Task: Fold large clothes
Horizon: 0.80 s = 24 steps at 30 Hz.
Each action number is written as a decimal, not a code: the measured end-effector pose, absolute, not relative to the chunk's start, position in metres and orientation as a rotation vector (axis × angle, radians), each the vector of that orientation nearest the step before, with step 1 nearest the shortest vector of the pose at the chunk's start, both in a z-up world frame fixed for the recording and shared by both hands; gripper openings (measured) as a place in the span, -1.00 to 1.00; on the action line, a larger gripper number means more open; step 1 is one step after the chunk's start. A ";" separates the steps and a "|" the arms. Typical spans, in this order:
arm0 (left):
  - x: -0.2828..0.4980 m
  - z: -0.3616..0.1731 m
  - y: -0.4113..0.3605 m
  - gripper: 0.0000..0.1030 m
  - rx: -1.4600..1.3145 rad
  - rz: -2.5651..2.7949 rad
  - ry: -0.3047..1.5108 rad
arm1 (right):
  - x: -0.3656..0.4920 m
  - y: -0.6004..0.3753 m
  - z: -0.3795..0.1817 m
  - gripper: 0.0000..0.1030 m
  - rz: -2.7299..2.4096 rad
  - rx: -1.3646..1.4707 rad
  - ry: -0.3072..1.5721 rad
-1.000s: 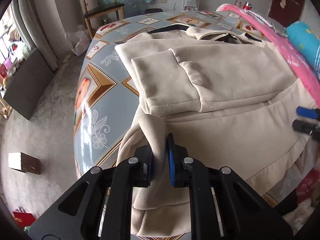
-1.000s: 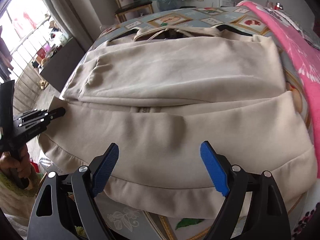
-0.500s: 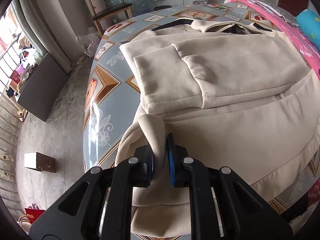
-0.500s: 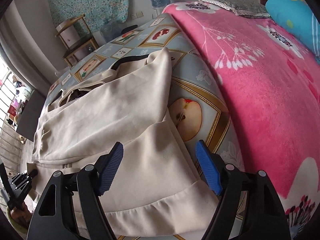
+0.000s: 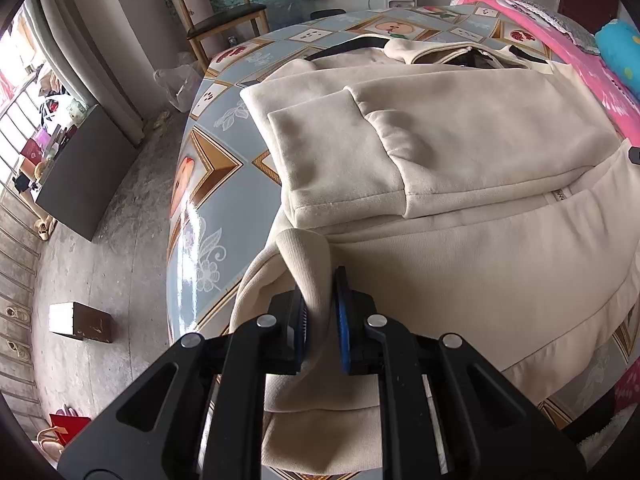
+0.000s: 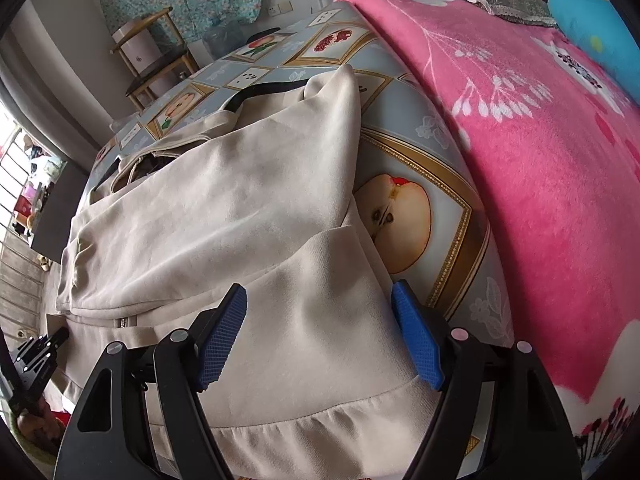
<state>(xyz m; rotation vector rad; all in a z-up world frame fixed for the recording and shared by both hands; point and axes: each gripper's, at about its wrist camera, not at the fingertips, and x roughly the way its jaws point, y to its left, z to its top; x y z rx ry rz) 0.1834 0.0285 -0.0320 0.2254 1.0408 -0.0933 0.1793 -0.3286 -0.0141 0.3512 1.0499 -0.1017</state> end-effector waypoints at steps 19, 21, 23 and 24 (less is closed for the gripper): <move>0.181 -0.032 0.026 -0.75 0.246 -0.092 1.026 | 0.151 -0.332 -0.002 0.24 0.065 0.419 1.054; 0.181 -0.032 0.025 -0.75 0.244 -0.091 1.024 | 0.150 -0.338 -0.002 0.24 0.078 0.431 1.045; 0.181 -0.031 0.026 -0.75 0.229 -0.086 1.025 | 0.152 -0.345 -0.003 0.24 0.090 0.458 1.035; 0.181 -0.032 0.027 -0.75 0.220 -0.083 1.026 | 0.154 -0.349 -0.004 0.23 0.095 0.476 1.032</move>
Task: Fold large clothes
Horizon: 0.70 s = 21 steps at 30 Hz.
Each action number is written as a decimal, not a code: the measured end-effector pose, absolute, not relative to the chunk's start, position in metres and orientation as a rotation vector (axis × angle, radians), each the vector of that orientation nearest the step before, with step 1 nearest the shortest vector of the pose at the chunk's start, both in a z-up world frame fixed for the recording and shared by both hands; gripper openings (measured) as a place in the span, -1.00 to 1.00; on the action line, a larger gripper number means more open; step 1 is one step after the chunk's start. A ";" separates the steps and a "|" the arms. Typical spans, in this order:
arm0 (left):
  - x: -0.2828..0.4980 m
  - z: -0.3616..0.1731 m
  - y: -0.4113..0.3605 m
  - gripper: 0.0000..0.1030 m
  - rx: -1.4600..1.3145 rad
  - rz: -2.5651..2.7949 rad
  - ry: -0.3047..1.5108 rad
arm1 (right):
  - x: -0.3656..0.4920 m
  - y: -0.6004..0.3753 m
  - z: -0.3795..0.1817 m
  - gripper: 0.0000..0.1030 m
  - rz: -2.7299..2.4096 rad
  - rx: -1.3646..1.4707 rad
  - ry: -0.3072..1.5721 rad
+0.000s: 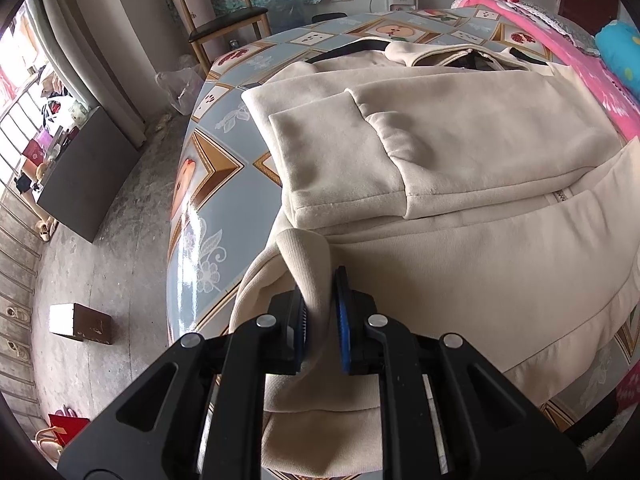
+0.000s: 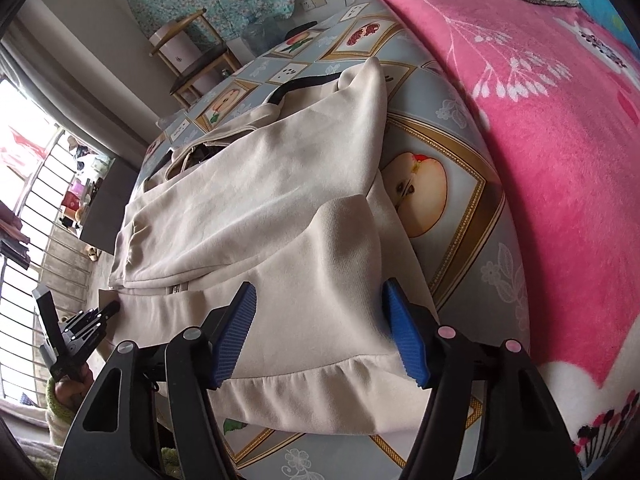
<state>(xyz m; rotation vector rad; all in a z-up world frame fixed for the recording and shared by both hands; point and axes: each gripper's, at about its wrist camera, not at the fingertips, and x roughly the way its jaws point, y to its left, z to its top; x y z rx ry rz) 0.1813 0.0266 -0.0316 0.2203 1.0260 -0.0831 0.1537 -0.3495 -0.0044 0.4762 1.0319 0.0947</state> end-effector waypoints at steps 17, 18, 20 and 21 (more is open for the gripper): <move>0.185 -0.032 0.031 -0.75 0.144 -0.055 1.042 | 0.164 -0.373 -0.025 -0.04 0.317 0.654 1.048; 0.185 -0.032 0.032 -0.75 0.142 -0.057 1.043 | 0.164 -0.374 -0.024 -0.04 0.312 0.637 1.049; 0.186 -0.032 0.032 -0.75 0.135 -0.059 1.044 | 0.168 -0.373 -0.026 -0.05 0.293 0.621 1.062; 0.186 -0.033 0.033 -0.75 0.132 -0.060 1.044 | 0.171 -0.372 -0.027 -0.05 0.290 0.623 1.066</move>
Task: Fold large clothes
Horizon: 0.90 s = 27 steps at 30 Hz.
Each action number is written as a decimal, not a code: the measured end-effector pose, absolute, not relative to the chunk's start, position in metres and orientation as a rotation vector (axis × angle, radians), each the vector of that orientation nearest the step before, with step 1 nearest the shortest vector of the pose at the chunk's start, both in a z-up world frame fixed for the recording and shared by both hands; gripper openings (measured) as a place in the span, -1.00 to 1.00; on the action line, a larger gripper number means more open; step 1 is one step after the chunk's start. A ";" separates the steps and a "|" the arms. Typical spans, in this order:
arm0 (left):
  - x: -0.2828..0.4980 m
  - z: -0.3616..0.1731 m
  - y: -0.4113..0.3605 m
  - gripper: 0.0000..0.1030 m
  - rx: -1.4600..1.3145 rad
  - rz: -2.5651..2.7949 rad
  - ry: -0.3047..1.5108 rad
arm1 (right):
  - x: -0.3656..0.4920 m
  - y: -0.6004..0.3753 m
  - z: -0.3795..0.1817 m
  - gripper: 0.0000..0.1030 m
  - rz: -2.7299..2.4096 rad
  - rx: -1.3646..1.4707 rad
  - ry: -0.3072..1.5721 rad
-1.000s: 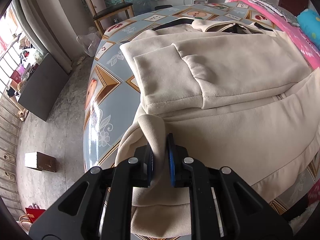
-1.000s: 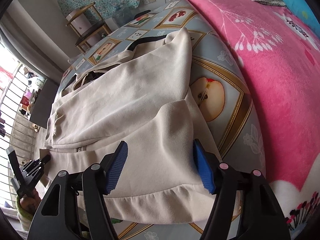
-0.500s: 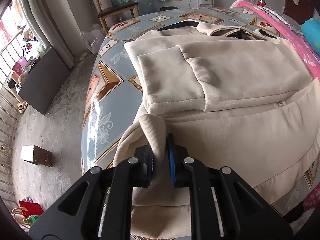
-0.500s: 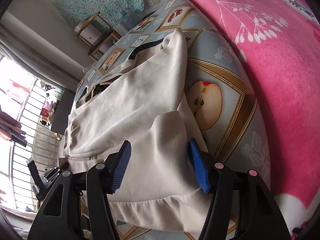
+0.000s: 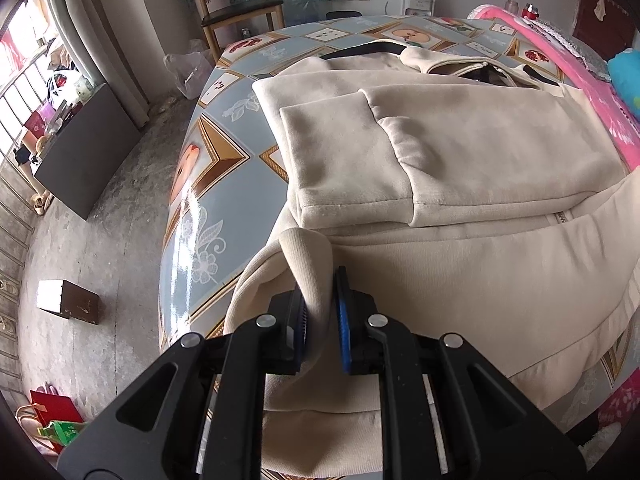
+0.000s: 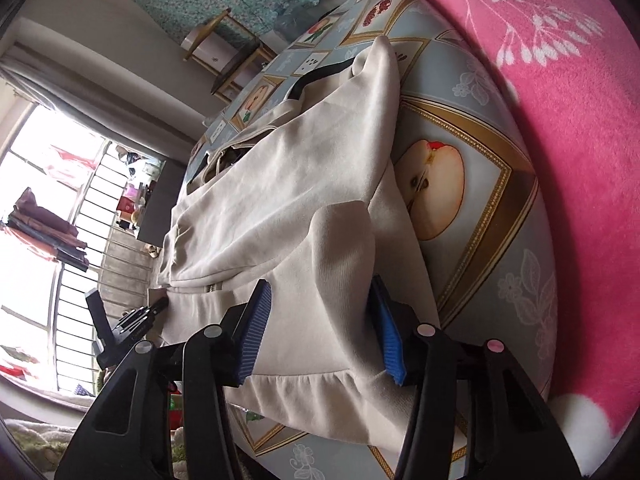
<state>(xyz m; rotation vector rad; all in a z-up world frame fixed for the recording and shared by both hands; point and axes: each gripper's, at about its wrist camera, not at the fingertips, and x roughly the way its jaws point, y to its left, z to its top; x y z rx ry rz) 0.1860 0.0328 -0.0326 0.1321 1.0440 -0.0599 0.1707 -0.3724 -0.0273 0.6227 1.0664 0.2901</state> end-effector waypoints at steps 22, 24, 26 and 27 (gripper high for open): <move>0.143 0.016 0.057 -0.91 0.007 -0.240 0.975 | 0.112 -0.329 0.043 -0.87 0.024 0.273 0.908; 0.127 0.038 0.066 -0.91 -0.035 -0.287 0.942 | 0.101 -0.327 0.055 -0.87 0.000 0.263 0.884; 0.115 0.058 0.073 -0.91 -0.083 -0.323 0.894 | 0.094 -0.325 0.067 -0.87 -0.022 0.257 0.849; 0.111 0.067 0.076 -0.91 -0.106 -0.334 0.867 | 0.093 -0.325 0.073 -0.87 -0.029 0.255 0.828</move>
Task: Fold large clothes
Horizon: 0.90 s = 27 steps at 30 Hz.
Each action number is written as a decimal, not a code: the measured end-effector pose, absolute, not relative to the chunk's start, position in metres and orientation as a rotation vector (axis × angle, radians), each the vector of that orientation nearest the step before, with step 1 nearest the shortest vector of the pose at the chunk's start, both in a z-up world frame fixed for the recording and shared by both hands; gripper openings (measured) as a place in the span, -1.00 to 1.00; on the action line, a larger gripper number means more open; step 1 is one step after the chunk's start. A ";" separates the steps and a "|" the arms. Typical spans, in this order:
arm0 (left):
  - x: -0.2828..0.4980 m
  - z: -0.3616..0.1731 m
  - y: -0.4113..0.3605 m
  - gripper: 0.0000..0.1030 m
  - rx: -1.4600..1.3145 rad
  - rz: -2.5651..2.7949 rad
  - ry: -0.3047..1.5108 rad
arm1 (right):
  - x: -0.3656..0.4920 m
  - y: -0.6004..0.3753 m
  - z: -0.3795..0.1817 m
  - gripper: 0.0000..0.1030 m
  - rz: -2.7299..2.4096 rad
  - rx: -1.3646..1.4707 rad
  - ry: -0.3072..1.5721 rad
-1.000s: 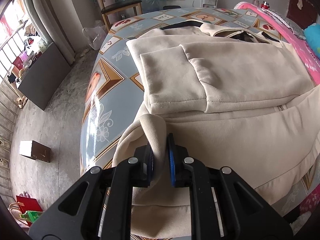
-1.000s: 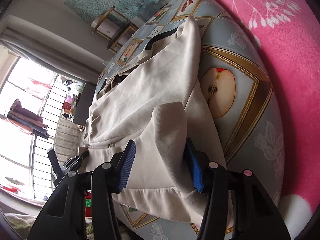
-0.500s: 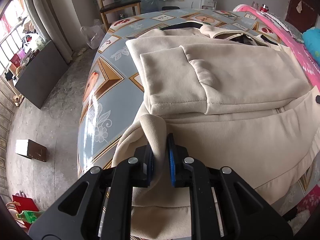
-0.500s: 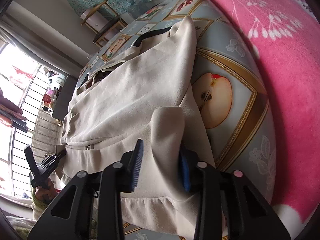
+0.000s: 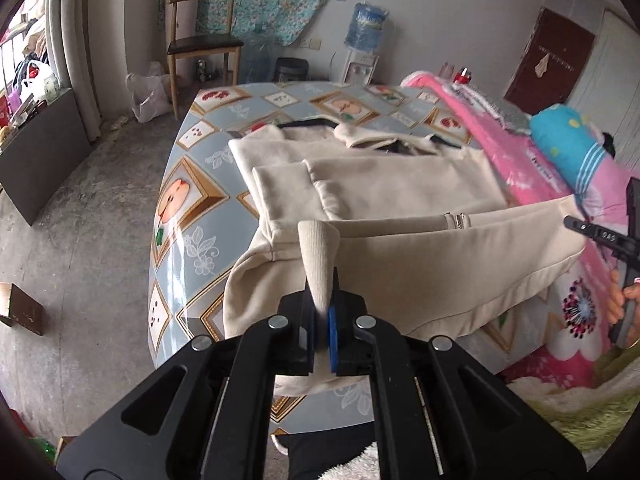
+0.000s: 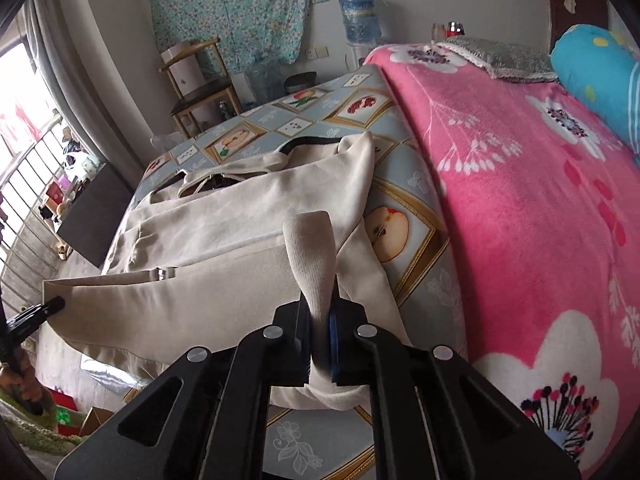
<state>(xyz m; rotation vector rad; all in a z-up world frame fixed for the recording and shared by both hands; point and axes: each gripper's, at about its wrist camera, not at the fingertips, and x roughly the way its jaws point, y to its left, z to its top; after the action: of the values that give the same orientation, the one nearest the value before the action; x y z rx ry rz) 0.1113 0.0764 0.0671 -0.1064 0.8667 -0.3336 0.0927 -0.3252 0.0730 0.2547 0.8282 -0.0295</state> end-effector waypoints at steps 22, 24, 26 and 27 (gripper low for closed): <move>0.351 0.004 0.056 -0.79 -0.091 -0.123 0.970 | 0.324 -0.363 -0.005 -0.85 -0.029 0.390 0.952; 0.353 -0.002 0.057 -0.66 -0.077 -0.081 0.993 | 0.323 -0.365 -0.011 -0.67 -0.032 0.407 0.973; 0.340 0.008 0.067 -0.51 -0.105 -0.073 0.945 | 0.306 -0.370 0.002 -0.23 -0.020 0.440 0.933; 0.331 0.014 0.072 -0.38 -0.111 -0.068 0.921 | 0.296 -0.373 0.008 -0.09 -0.004 0.466 0.909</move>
<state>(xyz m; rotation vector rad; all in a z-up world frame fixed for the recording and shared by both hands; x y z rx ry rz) 0.3312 0.0723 0.0142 -0.1108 0.9210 -0.0678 0.2962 -0.3735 0.0076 0.4657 0.9092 -0.0040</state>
